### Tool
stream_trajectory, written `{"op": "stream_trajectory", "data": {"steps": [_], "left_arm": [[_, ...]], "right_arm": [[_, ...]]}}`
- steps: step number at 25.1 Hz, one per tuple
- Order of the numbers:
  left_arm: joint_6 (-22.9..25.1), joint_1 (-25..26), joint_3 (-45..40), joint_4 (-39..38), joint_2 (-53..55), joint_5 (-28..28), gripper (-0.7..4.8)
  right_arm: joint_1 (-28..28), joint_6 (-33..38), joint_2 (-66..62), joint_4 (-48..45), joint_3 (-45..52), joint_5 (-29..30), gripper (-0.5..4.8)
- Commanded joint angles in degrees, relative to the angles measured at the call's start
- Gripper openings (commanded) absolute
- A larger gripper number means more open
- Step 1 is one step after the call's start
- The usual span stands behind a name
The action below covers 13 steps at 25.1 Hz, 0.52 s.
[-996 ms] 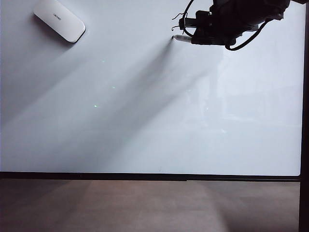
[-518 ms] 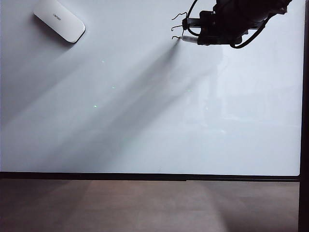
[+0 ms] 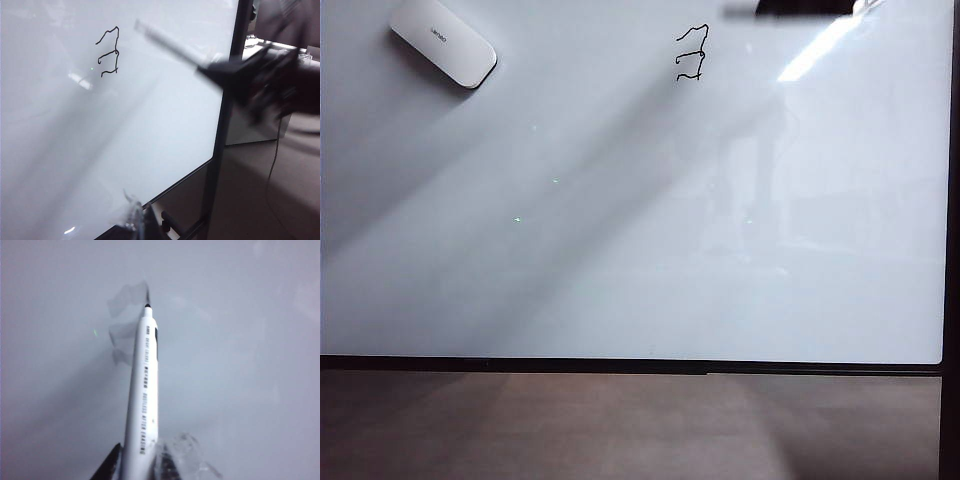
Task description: Reach to the right to find the marker pen, pick it up, and write the number 3 on the whiteboard.
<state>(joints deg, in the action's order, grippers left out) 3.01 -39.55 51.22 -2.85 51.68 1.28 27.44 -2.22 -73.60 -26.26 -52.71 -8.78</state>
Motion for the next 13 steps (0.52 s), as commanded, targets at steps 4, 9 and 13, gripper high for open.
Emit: {"op": "stream_trajectory", "data": {"steps": [4, 9, 13], "left_arm": [[0.0, 0.0, 0.2, 0.4, -0.2, 0.0, -0.05], [0.0, 0.0, 0.2, 0.8, -0.5, 0.0, -0.05], [0.0, 0.0, 0.2, 1.4, -2.3, 0.0, -0.05]], "right_arm": [[0.0, -5.4, 19.5, 10.7, -0.4, -10.5, 0.40], [-3.7, -7.0, 29.3, 18.6, -0.4, -13.6, 0.40], [-8.3, -6.9, 33.9, 22.9, -0.4, -10.7, 0.40]]}}
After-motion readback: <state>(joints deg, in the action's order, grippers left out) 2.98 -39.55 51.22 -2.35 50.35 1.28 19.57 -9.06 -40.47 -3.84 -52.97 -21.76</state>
